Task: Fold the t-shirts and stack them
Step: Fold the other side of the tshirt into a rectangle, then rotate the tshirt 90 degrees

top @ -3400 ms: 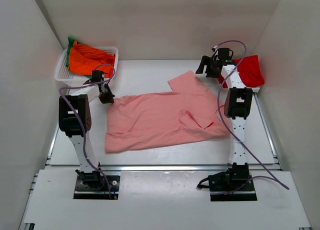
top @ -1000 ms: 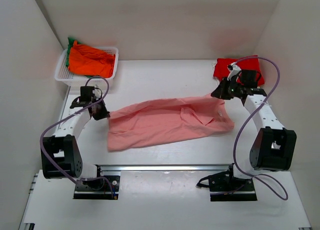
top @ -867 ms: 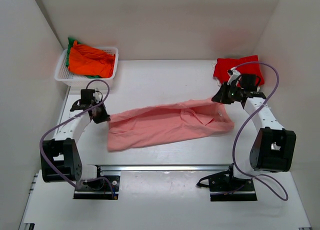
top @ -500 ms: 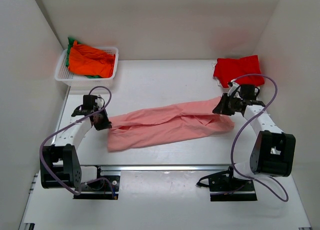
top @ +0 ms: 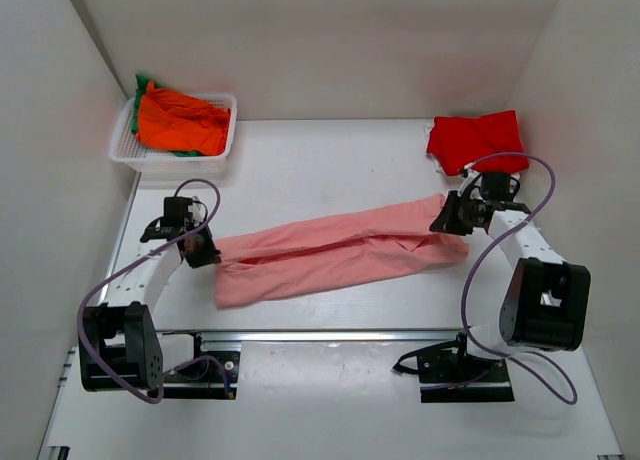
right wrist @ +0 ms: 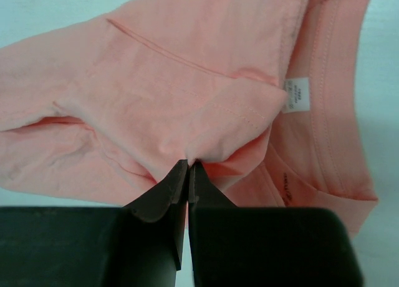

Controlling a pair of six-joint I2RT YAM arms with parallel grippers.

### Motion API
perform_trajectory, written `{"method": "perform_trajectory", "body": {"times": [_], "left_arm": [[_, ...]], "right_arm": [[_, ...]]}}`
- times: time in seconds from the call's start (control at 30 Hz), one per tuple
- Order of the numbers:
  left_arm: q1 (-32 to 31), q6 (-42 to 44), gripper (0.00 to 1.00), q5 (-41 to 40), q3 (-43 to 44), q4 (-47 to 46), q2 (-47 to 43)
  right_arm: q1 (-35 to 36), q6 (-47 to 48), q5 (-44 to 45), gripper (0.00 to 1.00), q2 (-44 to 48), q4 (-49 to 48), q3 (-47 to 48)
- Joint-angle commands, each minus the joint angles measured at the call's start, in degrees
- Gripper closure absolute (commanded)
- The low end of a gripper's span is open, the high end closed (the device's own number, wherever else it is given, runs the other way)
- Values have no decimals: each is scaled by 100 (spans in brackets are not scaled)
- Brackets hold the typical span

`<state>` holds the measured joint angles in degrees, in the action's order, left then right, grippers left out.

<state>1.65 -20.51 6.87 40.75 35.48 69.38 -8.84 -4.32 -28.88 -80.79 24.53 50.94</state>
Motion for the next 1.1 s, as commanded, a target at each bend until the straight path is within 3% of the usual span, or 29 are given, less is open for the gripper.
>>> {"method": "perform_trajectory", "body": {"times": [0.0, 0.07, 0.1, 0.13, 0.17, 0.2, 0.3, 0.4, 0.53, 0.7, 0.87, 0.93, 1.07], "left_arm": [[37, 38, 100, -72, -120, -15, -30], [107, 47, 100, -81, -164, -15, -13], [107, 47, 96, -55, -181, -41, -21], [151, 56, 88, -46, -121, -33, -74], [169, 74, 73, -46, -33, -15, -179], [117, 65, 67, -37, 124, 11, -180], [-77, 179, 63, -143, 599, 46, -373], [-278, 293, 61, 24, 890, -59, -382], [-621, 399, 66, 200, 847, -314, 82], [-1342, 303, 73, -55, 795, -183, 1224], [-1693, 92, 81, 252, 443, -112, 1701], [-1852, 30, 85, 297, 241, -85, 1710], [-2230, -128, 95, 743, 108, 116, 1666]], "right_arm": [[-91, -60, 514, 100, -226, 191, 188], [-127, -157, 803, 100, -322, 428, 232], [-170, -236, 910, 94, -427, 595, 189], [-162, -228, 963, 84, -428, 770, 249], [-144, -236, 1085, 64, -446, 868, 328], [-109, -245, 1304, 54, -324, 912, 338], [162, -298, 1832, 44, 71, 896, 416], [339, -403, 1826, 42, 309, 878, 610], [585, -719, 1614, 43, 214, 860, 655], [1139, -1202, 1509, 46, -453, 974, 505], [1473, -1677, 1150, 52, -1315, 738, 644], [1526, -1678, 1009, 53, -2015, 702, 1127], [1710, -1423, 552, 53, -3396, 964, 3226]]}}
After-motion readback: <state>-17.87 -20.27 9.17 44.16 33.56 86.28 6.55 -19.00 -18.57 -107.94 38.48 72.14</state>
